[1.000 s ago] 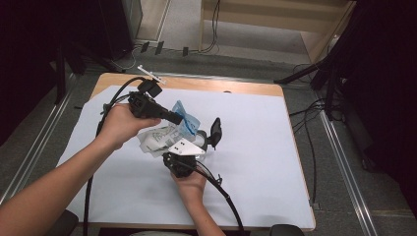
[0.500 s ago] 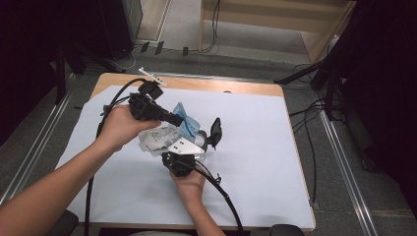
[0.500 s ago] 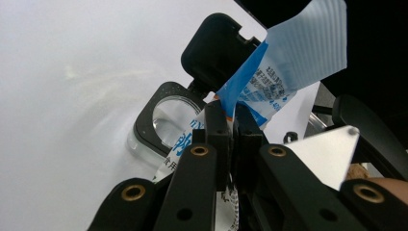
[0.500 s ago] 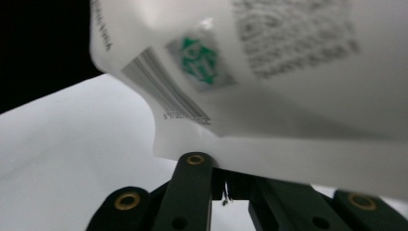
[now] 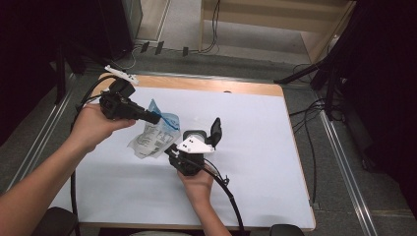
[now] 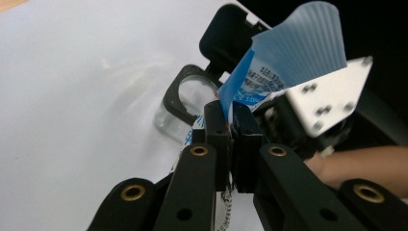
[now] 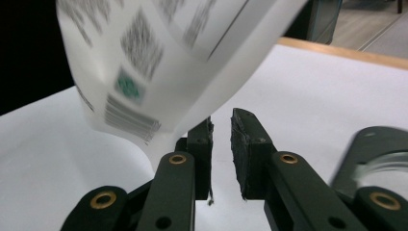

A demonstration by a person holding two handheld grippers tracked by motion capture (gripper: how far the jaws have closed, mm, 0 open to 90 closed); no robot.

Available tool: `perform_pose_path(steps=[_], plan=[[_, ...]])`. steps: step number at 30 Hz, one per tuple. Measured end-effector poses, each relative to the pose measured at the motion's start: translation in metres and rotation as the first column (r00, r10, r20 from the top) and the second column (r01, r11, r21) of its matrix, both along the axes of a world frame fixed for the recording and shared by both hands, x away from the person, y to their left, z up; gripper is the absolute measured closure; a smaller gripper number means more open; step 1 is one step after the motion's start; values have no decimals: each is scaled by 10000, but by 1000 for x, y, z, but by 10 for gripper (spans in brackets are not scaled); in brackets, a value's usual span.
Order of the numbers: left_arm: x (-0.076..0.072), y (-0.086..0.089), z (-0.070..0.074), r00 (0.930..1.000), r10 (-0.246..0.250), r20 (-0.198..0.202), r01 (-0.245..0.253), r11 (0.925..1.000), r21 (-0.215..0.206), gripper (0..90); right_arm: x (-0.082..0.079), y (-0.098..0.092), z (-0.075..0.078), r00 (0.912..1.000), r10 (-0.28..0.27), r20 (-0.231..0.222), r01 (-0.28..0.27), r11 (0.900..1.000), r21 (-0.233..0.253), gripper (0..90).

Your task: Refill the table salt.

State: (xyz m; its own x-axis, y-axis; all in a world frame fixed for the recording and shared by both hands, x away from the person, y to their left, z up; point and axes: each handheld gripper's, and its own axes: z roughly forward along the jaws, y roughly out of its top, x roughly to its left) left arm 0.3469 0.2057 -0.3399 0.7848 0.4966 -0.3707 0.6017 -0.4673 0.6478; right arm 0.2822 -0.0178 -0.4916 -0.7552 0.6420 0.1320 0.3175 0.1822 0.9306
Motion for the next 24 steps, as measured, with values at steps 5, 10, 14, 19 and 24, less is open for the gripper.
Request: perform_pose_path(steps=[5,10,14,19,24], plan=[[-2,1,0,9997,-107,223,104,9999,137,896,2,-9,4,9999,120,-75,-120,9999,24,760],[-2,4,0,9993,-156,338,153,9998,104,896,0,-16,7,9997,205,-123,-206,9998,-22,719],[-3,8,0,9981,-227,571,212,9994,265,898,-2,-22,12,9996,263,-101,-263,9996,46,672],[-6,6,-6,9953,-733,638,696,9959,583,898,0,-26,18,9989,461,-71,-456,9973,568,605],[-7,2,-12,9882,-1393,634,1356,9890,584,899,3,-24,26,9924,1222,-148,-1203,9885,921,698]])
